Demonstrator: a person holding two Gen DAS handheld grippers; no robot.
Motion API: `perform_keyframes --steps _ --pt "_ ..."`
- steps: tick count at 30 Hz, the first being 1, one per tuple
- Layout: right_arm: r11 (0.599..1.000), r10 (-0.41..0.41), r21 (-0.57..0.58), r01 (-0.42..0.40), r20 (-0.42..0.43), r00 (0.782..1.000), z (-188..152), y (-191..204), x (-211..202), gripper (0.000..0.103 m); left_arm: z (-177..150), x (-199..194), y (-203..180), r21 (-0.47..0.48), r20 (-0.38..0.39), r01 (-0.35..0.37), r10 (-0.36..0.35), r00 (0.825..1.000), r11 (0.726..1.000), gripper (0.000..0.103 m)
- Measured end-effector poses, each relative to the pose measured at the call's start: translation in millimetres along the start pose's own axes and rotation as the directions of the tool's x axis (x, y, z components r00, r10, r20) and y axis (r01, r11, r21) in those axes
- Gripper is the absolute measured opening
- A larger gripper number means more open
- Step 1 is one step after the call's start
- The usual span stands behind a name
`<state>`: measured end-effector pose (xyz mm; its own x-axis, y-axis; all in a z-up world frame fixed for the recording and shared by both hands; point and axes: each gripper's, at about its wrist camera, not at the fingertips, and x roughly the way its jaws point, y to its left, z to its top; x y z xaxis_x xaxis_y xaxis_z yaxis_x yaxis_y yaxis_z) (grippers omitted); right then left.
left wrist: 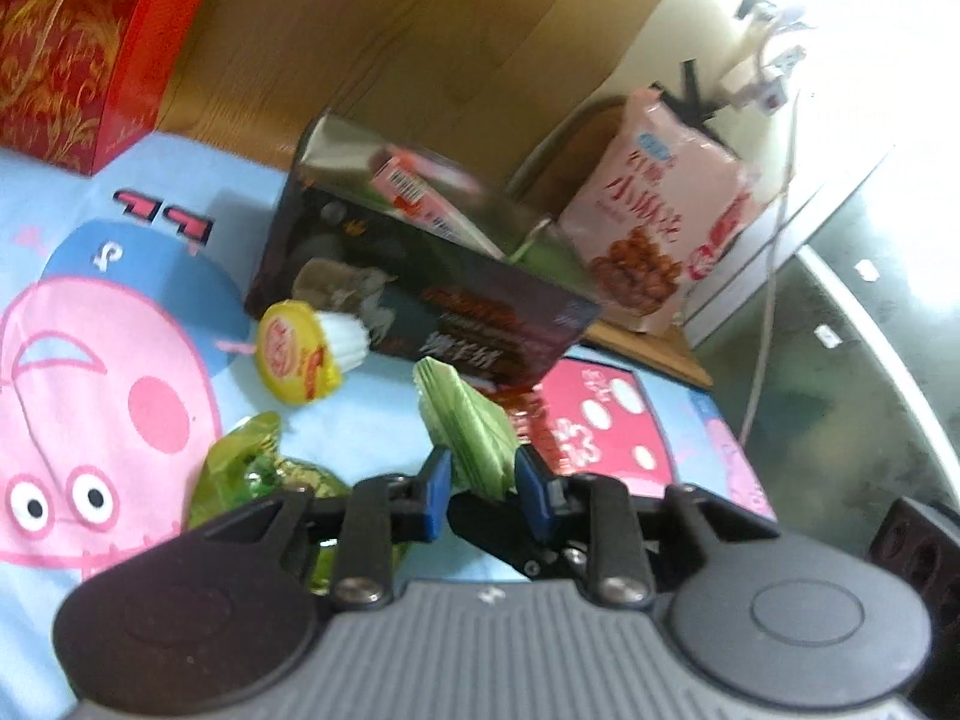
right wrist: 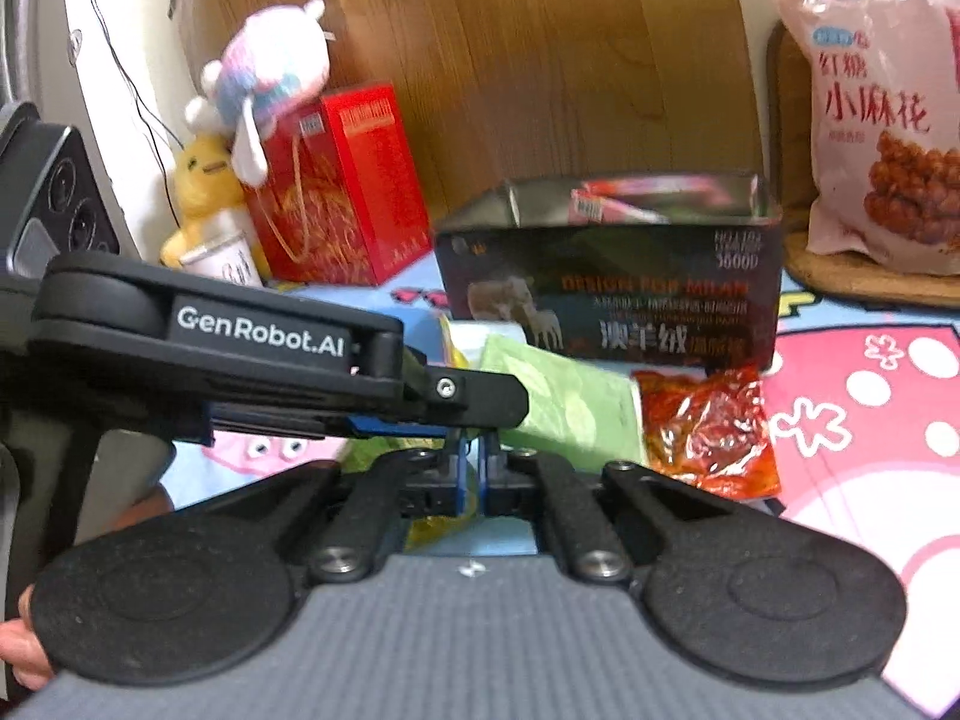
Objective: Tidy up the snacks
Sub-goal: 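Grasp the light green square packet with the left gripper, then lift the light green packet into the tin box and open the left gripper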
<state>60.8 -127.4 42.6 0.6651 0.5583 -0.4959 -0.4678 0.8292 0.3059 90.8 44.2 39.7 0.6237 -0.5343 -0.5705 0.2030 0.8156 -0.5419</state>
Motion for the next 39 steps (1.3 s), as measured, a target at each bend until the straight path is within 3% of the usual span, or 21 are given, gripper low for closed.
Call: perform_keyframes --steps 2,6,10,12,13,16,17,21,23,24,30,35,39 --pt "1.0 0.009 0.009 -0.009 0.014 1.0 1 1 -9 0.006 1 -11 -1 0.005 0.016 0.02 -0.02 1.0 1.0 0.032" --pt "0.998 0.067 -0.008 -0.067 -0.022 0.998 -17 2 -30 0.005 -3 -22 4 0.04 0.026 -0.007 0.006 1.0 0.999 0.043" --pt "0.995 0.083 -0.05 -0.089 -0.11 0.991 -45 0 -42 0.01 -12 -11 10 0.064 -0.041 -0.041 0.043 0.998 0.997 0.043" --pt "0.998 0.049 -0.028 -0.052 -0.122 0.991 -51 -5 -45 0.013 -16 -5 10 0.073 -0.071 -0.037 0.042 0.997 0.997 0.043" --pt "0.999 0.042 -0.016 -0.044 -0.119 0.992 -53 -8 -46 0.018 -18 -2 9 0.08 -0.086 -0.03 0.037 0.996 0.996 0.043" --pt "1.0 0.022 -0.009 -0.023 -0.11 0.994 -53 -9 -43 0.049 -24 2 5 0.098 -0.126 -0.005 0.018 0.992 0.995 0.043" --pt "0.999 0.023 -0.022 -0.026 -0.108 0.994 -53 -6 -42 0.05 -26 2 4 0.102 -0.135 -0.001 0.015 0.991 0.995 0.043" --pt "0.997 0.029 -0.072 -0.038 -0.124 0.992 -59 4 -29 0.046 -42 12 3 0.098 -0.197 0.027 -0.007 0.98 0.995 0.038" --pt "0.993 -0.011 -0.117 -0.001 -0.103 0.995 -59 10 -24 0.027 -42 10 -5 0.135 -0.182 -0.007 0.032 0.983 0.991 0.038" --pt "0.991 -0.039 -0.131 0.026 -0.101 0.994 -55 11 -24 0.026 -39 8 -6 0.133 -0.176 -0.011 0.035 0.984 0.991 0.038" --pt "0.99 -0.025 -0.141 0.029 0.028 0.999 0 5 -33 0.021 20 -20 -28 0.171 -0.02 0.035 -0.032 0.999 0.985 0.038" --pt "0.981 -0.04 -0.185 0.064 0.129 0.991 55 3 -25 0.02 71 -25 -44 0.211 0.098 0.004 -0.026 0.995 0.977 0.038" --pt "0.985 -0.053 -0.155 0.076 0.147 0.988 84 -10 -4 0.018 99 -8 -39 0.185 0.135 -0.027 0.002 0.991 0.982 0.038"
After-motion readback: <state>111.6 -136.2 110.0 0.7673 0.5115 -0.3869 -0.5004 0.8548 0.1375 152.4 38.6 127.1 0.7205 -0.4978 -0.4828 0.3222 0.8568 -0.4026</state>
